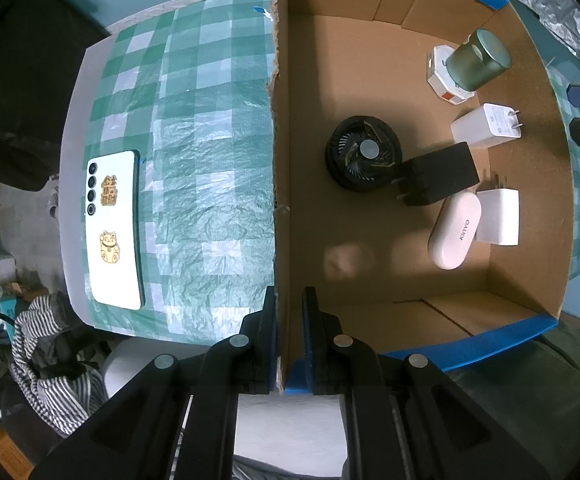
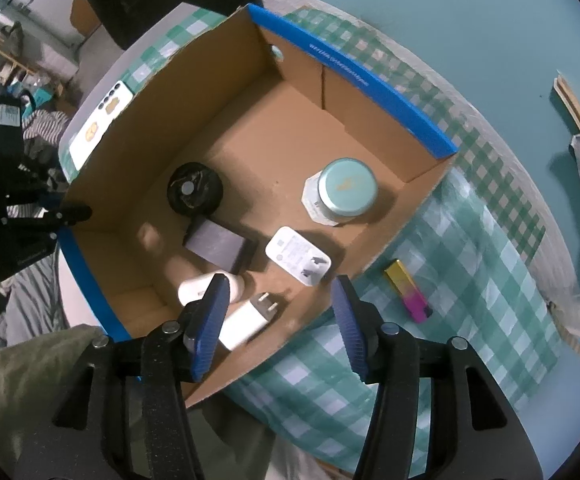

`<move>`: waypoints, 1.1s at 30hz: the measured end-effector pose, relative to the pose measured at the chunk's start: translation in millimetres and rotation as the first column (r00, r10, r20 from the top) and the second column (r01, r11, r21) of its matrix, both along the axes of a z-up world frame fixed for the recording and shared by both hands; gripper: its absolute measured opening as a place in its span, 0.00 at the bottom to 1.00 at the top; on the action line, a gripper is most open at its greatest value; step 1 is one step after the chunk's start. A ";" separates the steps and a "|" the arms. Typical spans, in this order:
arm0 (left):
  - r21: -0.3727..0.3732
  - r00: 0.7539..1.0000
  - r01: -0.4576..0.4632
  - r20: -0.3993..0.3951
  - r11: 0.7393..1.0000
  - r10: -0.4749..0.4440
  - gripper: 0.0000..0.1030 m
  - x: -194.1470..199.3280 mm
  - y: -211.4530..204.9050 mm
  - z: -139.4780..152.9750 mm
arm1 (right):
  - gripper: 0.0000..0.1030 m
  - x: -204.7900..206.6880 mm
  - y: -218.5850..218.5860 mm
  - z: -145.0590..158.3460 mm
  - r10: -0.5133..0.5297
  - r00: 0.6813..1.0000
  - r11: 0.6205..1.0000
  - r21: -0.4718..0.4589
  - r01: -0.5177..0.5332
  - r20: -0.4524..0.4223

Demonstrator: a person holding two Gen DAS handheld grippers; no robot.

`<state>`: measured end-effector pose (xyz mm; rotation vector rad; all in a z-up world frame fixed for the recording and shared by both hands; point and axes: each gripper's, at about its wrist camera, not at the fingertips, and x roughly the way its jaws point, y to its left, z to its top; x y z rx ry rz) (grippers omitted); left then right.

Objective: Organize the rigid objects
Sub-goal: 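Move the right gripper back over the pink-gold SANY lighter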

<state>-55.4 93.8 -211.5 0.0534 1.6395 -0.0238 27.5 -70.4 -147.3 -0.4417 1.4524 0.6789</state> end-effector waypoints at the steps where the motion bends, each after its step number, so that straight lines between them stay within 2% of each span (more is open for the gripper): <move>1: 0.001 1.000 0.001 0.000 1.000 -0.001 0.10 0.3 0.0 0.2 | 0.52 0.5 -1.6 1.4 -0.003 1.000 1.000 0.002 0.002 0.003; 14: 0.006 1.000 0.006 0.000 1.000 -0.006 0.10 0.0 -0.5 -0.6 | 0.52 12.0 -30.3 18.2 -0.057 0.998 0.998 0.001 0.057 0.040; 23: 0.005 1.000 0.004 -0.002 1.000 -0.004 0.10 -0.1 -1.0 0.5 | 0.52 17.6 -46.2 15.0 -0.079 0.996 0.997 -0.018 0.079 0.045; 29: 0.004 1.000 0.001 -0.003 1.000 -0.001 0.10 0.0 -0.5 0.7 | 0.52 24.9 -63.6 4.0 -0.104 0.993 0.993 -0.045 0.107 0.056; 33: 0.004 1.000 0.002 -0.003 1.000 -0.002 0.10 0.0 -0.4 0.6 | 0.52 32.1 -81.2 -16.5 -0.121 0.991 0.989 -0.084 0.125 0.049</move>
